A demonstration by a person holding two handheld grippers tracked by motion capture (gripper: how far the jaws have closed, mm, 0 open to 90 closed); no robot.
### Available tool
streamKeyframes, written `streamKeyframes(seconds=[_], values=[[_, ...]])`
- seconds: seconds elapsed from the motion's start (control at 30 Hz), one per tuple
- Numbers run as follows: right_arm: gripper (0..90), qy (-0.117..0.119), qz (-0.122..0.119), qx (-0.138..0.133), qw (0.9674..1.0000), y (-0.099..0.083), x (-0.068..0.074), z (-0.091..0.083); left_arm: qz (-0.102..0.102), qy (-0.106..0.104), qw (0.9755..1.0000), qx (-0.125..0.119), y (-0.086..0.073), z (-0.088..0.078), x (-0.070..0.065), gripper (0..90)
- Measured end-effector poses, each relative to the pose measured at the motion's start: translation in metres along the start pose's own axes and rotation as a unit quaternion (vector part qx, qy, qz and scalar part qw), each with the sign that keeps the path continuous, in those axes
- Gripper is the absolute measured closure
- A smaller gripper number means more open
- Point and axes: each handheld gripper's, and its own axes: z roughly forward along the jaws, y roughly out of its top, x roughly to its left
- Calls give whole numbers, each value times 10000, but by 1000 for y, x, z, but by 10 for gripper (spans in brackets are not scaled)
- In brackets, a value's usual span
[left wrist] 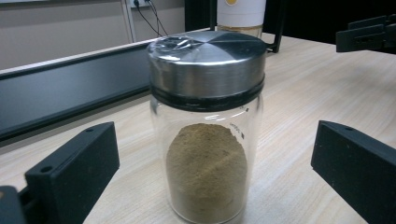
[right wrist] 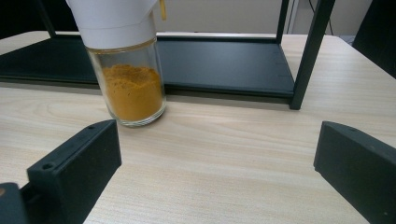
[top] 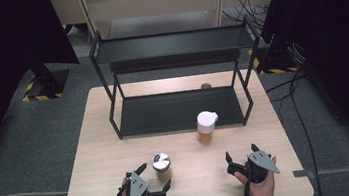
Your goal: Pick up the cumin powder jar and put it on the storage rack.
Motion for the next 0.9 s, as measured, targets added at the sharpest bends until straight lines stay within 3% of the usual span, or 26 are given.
streamKeyframes(seconds=[0.43,0.63,0.77,0.9], values=[[7,6,-21,17,10000,1,1,2,-109,343,9993,-89,9,9,-10,0],[7,30,-8,26,10000,2,0,3,3,294,9996,-19,15,19,-8,2],[7,54,6,15,10000,1,-1,3,-50,338,9994,-41,15,22,-7,3],[7,73,6,18,10000,2,-2,3,-62,285,9995,114,15,25,-5,4]])
